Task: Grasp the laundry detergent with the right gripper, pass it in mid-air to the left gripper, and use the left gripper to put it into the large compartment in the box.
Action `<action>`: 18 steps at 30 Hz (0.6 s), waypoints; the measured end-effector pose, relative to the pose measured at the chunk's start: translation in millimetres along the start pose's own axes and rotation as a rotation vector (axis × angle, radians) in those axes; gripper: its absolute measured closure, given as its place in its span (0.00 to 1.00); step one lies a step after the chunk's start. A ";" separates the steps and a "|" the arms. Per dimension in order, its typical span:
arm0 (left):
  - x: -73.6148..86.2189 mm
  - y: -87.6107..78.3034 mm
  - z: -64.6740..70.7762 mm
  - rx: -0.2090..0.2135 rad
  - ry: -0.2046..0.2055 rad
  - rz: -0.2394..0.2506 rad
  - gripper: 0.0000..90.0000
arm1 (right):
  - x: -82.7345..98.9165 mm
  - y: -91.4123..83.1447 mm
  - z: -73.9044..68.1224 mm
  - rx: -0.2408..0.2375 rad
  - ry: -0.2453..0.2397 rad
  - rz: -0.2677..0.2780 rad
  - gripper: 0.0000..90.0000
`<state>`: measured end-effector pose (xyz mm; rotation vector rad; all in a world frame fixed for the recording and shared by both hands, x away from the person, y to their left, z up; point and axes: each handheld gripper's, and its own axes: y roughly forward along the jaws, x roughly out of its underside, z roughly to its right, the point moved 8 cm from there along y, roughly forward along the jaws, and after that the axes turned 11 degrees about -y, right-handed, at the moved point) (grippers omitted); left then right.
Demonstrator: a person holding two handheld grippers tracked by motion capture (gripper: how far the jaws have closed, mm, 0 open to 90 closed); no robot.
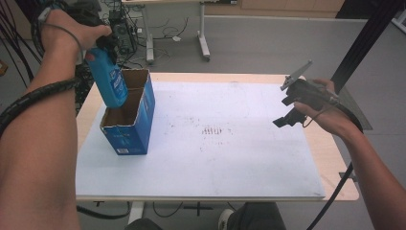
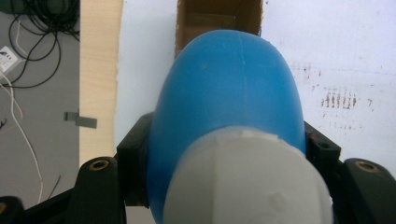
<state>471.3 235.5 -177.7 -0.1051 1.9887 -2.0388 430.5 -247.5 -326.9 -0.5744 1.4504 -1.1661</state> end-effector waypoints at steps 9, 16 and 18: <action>1.8 27.2 -0.4 0.000 0.009 -0.017 0.41 | -0.3 1.1 0.1 0.006 -0.004 -0.011 0.06; 6.0 55.5 -0.1 -0.007 0.030 -0.026 0.41 | -1.4 4.6 -0.6 0.004 -0.012 -0.018 0.06; 7.1 63.1 0.5 -0.010 0.033 -0.026 0.41 | -2.0 5.9 -1.1 0.003 -0.017 -0.021 0.06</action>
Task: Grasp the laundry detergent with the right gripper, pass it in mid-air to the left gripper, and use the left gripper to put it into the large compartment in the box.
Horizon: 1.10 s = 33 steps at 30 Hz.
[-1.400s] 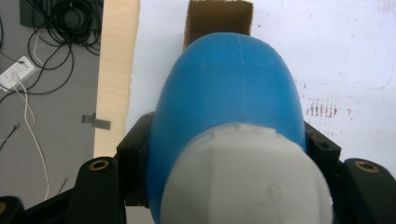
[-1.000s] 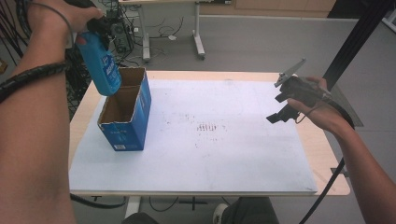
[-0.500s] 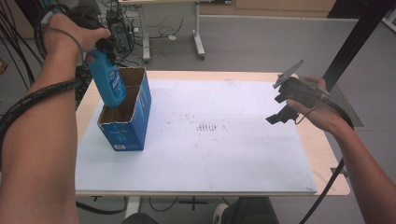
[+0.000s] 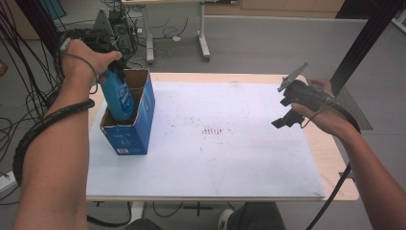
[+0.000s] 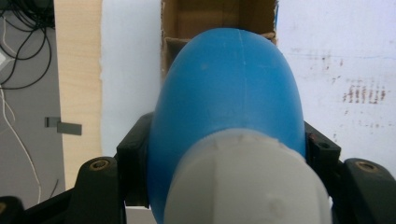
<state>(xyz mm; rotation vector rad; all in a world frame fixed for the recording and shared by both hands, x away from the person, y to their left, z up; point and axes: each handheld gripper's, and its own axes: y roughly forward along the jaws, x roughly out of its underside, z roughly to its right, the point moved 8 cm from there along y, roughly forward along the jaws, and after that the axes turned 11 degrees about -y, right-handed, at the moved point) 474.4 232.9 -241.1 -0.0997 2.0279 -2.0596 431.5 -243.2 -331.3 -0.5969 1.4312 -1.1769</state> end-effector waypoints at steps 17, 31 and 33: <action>9.4 62.9 5.8 -0.005 0.020 0.005 0.41 | 3.3 7.0 -2.2 -0.005 -0.004 -0.024 0.06; 13.2 92.5 5.2 -0.014 0.023 0.001 0.41 | 9.5 11.1 -2.2 -0.006 0.005 -0.048 0.06; 13.7 95.9 4.0 -0.017 0.024 0.006 0.41 | 9.9 11.7 -2.1 -0.007 0.001 -0.052 0.07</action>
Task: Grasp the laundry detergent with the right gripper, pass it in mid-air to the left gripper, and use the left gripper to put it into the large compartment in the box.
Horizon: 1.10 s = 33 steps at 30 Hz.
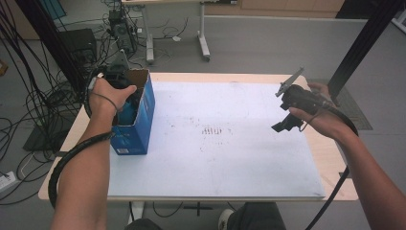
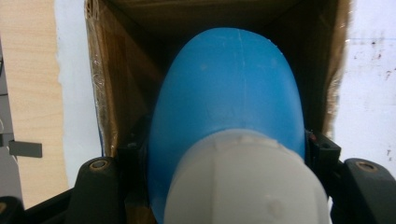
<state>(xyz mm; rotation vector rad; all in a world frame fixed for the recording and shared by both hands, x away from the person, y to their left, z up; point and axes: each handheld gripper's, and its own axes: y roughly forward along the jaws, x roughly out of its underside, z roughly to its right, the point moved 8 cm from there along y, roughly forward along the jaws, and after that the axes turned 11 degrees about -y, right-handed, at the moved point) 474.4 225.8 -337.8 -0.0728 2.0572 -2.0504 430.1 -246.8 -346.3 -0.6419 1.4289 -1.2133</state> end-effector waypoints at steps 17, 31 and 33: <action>6.6 13.4 -7.1 -0.004 0.015 0.007 0.40 | -4.7 5.0 0.1 -0.003 -0.004 -0.003 0.07; 6.7 13.9 -8.1 -0.002 0.011 0.010 0.40 | -5.8 0.3 2.0 0.018 -0.009 -0.008 0.07; 6.8 13.9 -8.1 -0.002 0.011 0.009 0.40 | -6.1 -0.3 2.0 0.019 -0.010 -0.008 0.07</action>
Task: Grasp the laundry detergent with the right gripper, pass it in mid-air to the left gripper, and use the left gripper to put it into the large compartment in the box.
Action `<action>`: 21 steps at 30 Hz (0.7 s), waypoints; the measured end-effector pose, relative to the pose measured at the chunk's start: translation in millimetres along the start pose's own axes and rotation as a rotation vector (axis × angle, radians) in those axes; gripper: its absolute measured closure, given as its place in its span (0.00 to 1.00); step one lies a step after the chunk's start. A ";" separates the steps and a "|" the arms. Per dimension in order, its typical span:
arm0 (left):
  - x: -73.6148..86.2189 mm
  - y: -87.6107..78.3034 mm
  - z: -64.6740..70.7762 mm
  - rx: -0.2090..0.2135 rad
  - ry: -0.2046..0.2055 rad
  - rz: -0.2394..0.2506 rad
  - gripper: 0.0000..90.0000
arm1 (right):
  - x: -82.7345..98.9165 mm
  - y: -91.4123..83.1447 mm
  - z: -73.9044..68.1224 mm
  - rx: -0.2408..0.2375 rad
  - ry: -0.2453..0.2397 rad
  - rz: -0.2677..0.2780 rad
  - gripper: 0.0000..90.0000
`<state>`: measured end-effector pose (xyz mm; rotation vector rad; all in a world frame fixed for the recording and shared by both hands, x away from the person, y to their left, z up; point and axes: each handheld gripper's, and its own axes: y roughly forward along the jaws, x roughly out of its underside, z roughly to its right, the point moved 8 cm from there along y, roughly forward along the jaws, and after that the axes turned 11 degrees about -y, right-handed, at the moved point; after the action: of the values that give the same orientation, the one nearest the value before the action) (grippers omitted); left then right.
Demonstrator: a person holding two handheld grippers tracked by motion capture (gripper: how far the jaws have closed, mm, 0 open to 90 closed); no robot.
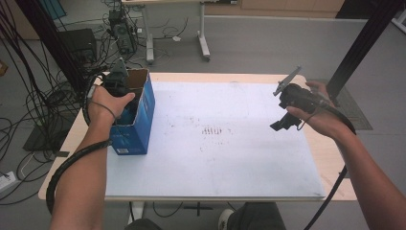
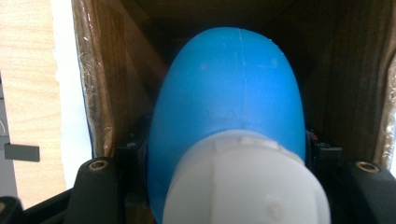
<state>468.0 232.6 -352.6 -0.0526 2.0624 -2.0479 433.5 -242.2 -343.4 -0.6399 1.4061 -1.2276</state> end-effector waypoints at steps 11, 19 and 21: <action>-0.1 0.2 -0.4 0.000 -0.001 -0.001 0.40 | -0.7 -1.9 0.5 0.003 0.002 -0.003 0.07; -0.2 0.4 -0.9 0.002 -0.004 0.001 0.40 | -1.4 -2.3 0.5 0.005 -0.001 -0.003 0.07; -0.2 0.4 -0.9 0.002 -0.003 0.001 0.40 | -1.4 -2.3 0.6 0.006 -0.001 -0.004 0.07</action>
<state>468.1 233.5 -353.0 -0.0546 2.0583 -2.0477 433.8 -241.9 -340.7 -0.6393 1.4011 -1.2339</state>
